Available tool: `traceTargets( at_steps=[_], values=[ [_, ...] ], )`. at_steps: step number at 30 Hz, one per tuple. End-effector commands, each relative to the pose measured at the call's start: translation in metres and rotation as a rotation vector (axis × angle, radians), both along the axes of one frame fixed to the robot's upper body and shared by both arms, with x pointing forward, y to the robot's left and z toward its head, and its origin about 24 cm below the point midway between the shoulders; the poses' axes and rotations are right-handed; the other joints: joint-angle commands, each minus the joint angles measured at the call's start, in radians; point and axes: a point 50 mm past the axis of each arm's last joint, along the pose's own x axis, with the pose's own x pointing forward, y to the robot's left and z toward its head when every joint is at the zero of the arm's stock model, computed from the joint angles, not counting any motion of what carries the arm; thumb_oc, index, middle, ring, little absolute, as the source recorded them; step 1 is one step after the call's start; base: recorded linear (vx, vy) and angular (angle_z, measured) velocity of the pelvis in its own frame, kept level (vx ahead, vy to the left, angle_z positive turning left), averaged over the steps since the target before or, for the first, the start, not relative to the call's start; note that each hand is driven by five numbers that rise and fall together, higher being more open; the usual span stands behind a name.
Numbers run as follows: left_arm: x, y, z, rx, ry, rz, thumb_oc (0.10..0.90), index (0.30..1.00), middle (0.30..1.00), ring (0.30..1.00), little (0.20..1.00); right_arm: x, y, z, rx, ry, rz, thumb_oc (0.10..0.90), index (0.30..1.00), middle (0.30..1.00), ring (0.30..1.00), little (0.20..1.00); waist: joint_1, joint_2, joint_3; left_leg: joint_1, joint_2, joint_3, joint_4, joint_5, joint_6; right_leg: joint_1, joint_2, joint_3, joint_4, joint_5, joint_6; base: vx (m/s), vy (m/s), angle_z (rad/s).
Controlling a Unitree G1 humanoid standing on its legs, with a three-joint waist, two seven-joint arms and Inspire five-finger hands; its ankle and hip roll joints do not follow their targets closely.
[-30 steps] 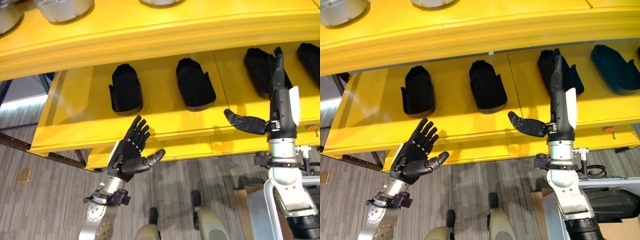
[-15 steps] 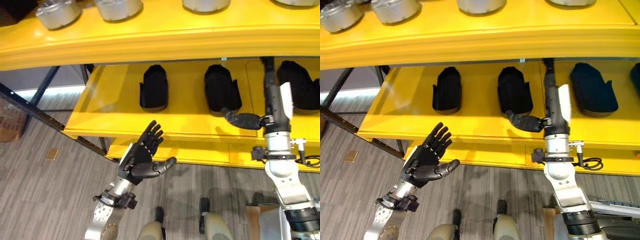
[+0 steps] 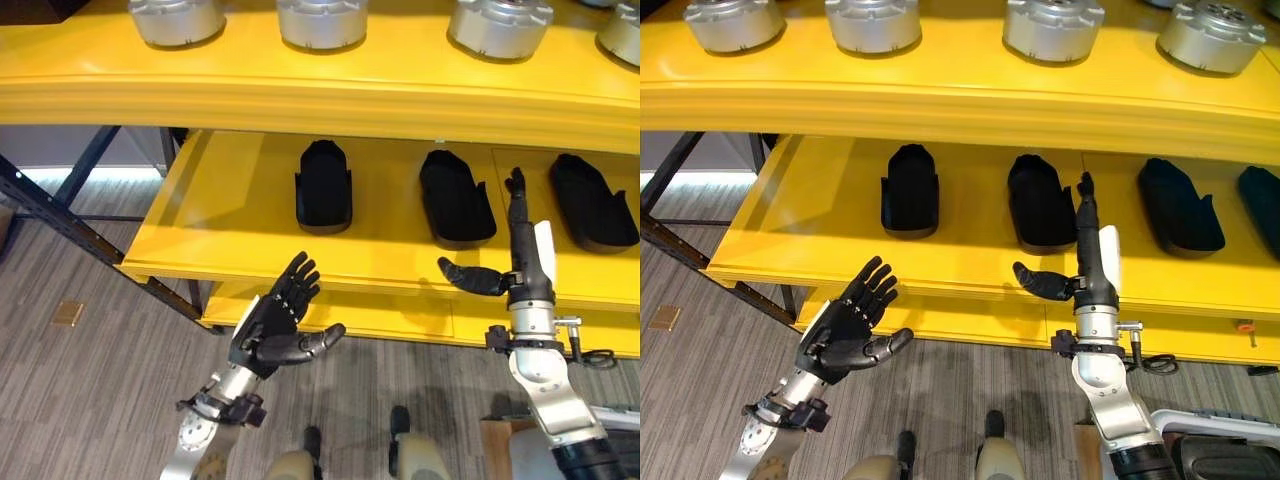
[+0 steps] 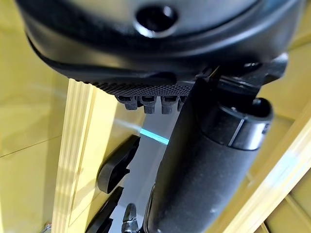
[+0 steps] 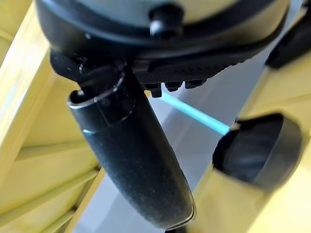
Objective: Move parts from the plastic box to the shelf.
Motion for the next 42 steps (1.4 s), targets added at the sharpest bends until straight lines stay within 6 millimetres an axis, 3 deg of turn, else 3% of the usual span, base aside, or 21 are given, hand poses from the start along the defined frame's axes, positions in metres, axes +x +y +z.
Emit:
traceTargets(
  at_steps=[1,4,6,8,12,16,21,30,37,42],
  values=[
    [0.002,0.002,0.048,-0.04,-0.272,-0.001,0.9,1.0,1.0,1.0,1.0,0.003,0.002,0.064,-0.108,-0.38,-0.044,0.9,1.0,1.0,1.0,1.0,0.016,0.021,0.0,0.015,-0.051,0.024,-0.135,0.078,0.053,0.062,0.076,-0.089,0.113,-0.142,-0.036,0.05,-0.118,-0.38],
    [0.005,0.002,0.05,-0.032,-0.271,-0.004,0.9,1.0,1.0,1.0,1.0,0.006,0.001,0.07,-0.126,-0.4,-0.093,0.9,1.0,1.0,1.0,1.0,0.008,0.02,0.004,0.033,-0.045,0.013,-0.15,0.066,0.05,0.085,0.057,-0.045,-0.029,-0.086,-0.022,0.05,-0.146,-0.18],
    [0.004,0.001,0.05,-0.021,-0.274,-0.013,0.9,1.0,1.0,1.0,1.0,0.01,-0.002,0.07,-0.109,-0.391,-0.126,0.9,1.0,1.0,1.0,1.0,0.003,0.016,0.003,0.049,-0.035,0.0,-0.159,0.049,0.046,0.071,0.035,0.008,-0.117,-0.017,-0.003,0.04,-0.24,0.07],
    [0.003,0.0,0.051,-0.012,-0.28,-0.023,0.9,1.0,1.0,1.0,1.0,0.011,-0.004,0.069,-0.101,-0.382,-0.144,0.9,1.0,1.0,1.0,1.0,0.002,0.011,0.006,0.064,-0.022,-0.005,-0.164,0.034,0.041,0.064,0.027,0.024,-0.153,0.002,0.009,0.05,-0.233,0.34],
    [0.002,-0.001,0.052,-0.01,-0.284,-0.012,0.9,1.0,1.0,1.0,1.0,0.011,-0.007,0.066,-0.098,-0.342,-0.122,0.9,1.0,1.0,1.0,1.0,0.007,0.0,-0.003,0.063,-0.004,-0.004,-0.166,0.033,0.024,0.097,0.02,0.006,-0.216,-0.015,0.021,0.03,-0.195,0.2],
    [0.004,-0.002,0.054,-0.035,-0.28,-0.002,0.9,1.0,1.0,1.0,1.0,0.018,-0.003,0.068,-0.102,-0.312,-0.068,0.9,1.0,1.0,1.0,1.0,0.018,0.002,-0.006,0.062,0.019,-0.005,-0.184,0.052,0.002,0.126,0.016,-0.018,-0.239,-0.035,0.007,0.01,-0.126,0.07],
    [0.006,-0.002,0.053,-0.062,-0.265,0.006,0.9,1.0,1.0,1.0,1.0,0.031,0.009,0.079,-0.156,-0.299,0.001,0.9,1.0,1.0,1.0,1.0,0.031,0.016,-0.004,0.05,0.053,-0.019,-0.206,0.089,-0.033,0.149,0.03,-0.05,-0.238,-0.08,-0.03,0.02,-0.089,0.02],
    [0.013,-0.004,0.059,-0.071,-0.279,0.009,0.9,1.0,1.0,1.0,1.0,0.05,0.01,0.099,-0.143,-0.32,-0.007,0.9,1.0,1.0,1.0,1.0,0.05,0.055,0.063,-0.026,0.066,-0.055,-0.173,0.118,-0.049,0.096,0.031,-0.071,-0.169,-0.117,-0.054,-0.02,-0.057,0.09],
    [0.015,-0.008,0.062,-0.078,-0.294,-0.007,0.9,1.0,1.0,1.0,1.0,0.055,-0.006,0.117,-0.234,-0.441,-0.189,0.9,1.0,1.0,1.0,1.0,0.058,0.088,0.102,-0.078,0.047,-0.081,-0.158,0.129,-0.048,0.055,0.037,-0.075,-0.115,-0.15,-0.075,-0.02,-0.001,0.1],
    [0.012,-0.011,0.062,-0.089,-0.299,-0.012,0.9,1.0,1.0,1.0,1.0,0.04,-0.03,0.127,-0.301,-0.647,-0.51,0.9,1.0,1.0,1.0,1.0,0.056,0.104,0.123,-0.111,0.037,-0.085,-0.142,0.131,-0.044,0.031,0.04,-0.08,-0.081,-0.169,-0.085,-0.02,0.003,0.09]
  ],
)
